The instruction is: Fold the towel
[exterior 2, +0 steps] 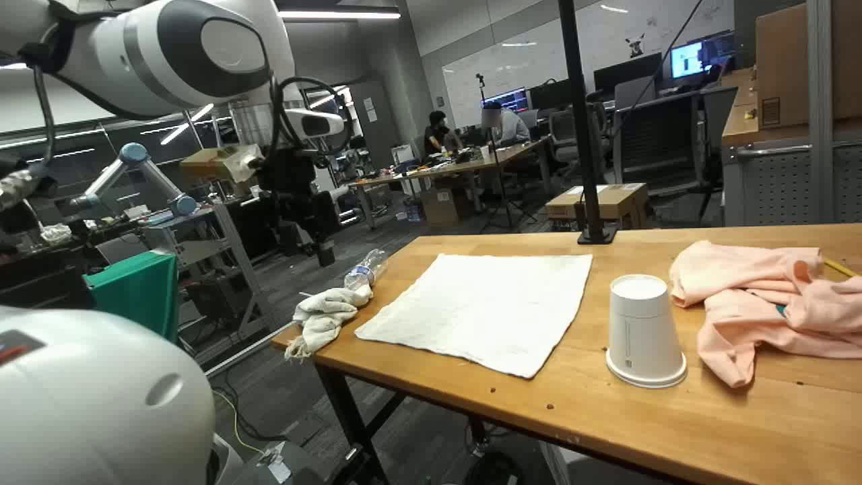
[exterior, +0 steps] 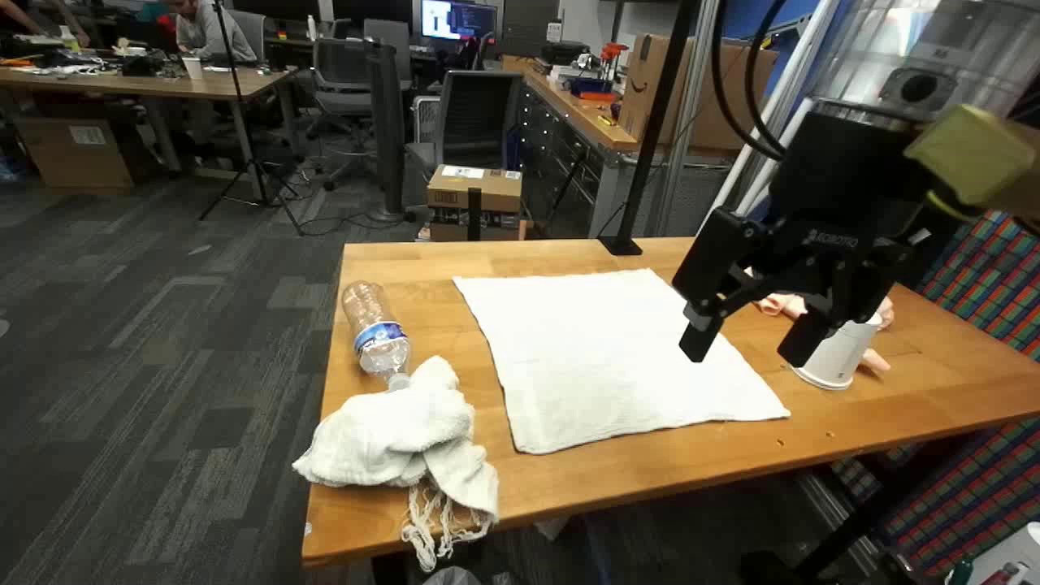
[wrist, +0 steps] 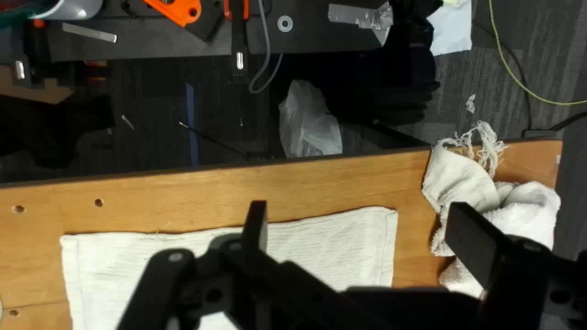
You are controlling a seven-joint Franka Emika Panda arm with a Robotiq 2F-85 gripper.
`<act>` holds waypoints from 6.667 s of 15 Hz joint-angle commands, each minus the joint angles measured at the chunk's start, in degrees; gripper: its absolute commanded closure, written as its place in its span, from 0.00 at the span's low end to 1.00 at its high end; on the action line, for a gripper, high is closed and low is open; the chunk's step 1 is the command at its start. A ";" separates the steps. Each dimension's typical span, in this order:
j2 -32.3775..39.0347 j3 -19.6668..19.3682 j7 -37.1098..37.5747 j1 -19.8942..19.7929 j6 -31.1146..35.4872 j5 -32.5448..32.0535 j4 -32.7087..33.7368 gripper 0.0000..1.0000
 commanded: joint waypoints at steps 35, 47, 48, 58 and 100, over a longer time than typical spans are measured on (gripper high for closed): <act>17.51 -14.38 -14.92 -13.19 28.50 -13.25 0.14 0.00; 31.62 -12.76 -3.32 -18.26 45.10 -22.91 -0.35 0.00; 32.87 -12.82 -1.07 -18.97 45.40 -24.88 -0.35 0.00; 40.08 -15.44 10.60 -17.74 41.31 -31.76 0.51 0.00; 43.66 -13.80 16.02 -10.19 13.01 -31.59 20.25 0.95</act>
